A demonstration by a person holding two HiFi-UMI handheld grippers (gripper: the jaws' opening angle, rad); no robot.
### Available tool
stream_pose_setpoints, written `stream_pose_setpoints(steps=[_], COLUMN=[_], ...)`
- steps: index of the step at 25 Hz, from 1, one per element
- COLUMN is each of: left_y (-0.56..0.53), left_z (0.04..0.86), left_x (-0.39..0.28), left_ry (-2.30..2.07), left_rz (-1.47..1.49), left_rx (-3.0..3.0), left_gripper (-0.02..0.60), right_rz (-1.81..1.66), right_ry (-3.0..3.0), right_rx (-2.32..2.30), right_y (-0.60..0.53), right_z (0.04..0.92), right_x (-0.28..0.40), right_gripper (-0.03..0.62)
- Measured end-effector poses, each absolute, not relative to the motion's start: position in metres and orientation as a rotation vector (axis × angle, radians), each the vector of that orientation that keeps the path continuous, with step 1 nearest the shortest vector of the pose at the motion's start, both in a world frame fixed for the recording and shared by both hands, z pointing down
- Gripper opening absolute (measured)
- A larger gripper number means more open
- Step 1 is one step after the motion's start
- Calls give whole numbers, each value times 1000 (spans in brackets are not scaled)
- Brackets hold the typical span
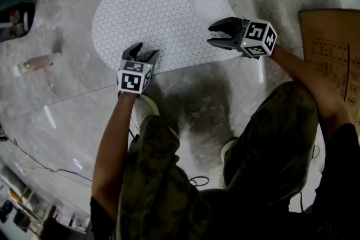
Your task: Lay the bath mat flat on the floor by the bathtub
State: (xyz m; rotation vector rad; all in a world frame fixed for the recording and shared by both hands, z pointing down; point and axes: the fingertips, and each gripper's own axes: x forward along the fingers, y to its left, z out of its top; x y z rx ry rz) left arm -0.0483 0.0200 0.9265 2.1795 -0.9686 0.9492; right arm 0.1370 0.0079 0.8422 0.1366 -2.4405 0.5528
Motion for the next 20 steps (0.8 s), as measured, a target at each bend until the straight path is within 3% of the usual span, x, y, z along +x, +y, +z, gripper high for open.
stream_pose_setpoints(steps=[8, 14, 15, 17, 18, 20], left_y=[20, 19, 19, 19, 19, 20], left_z=[927, 927, 927, 927, 927, 927], left_x=[-49, -49, -51, -51, -51, -50], left_ry=[-958, -964, -966, -971, -972, -973], left_rz=[943, 954, 955, 956, 957, 959], left_rx=[2163, 2172, 2171, 2170, 2170, 2176], left_gripper=[273, 273, 273, 273, 273, 273], right_rz=[248, 69, 80, 98, 104, 111], right_ry=[-2302, -2097, -2076, -2054, -2045, -2020], right_rx=[468, 471, 479, 498, 507, 526], right_y=[-35, -34, -34, -36, -37, -38], right_z=[849, 868, 871, 875, 876, 881], right_x=[148, 161, 164, 172, 176, 186], right_gripper=[166, 227, 214, 92, 61, 54])
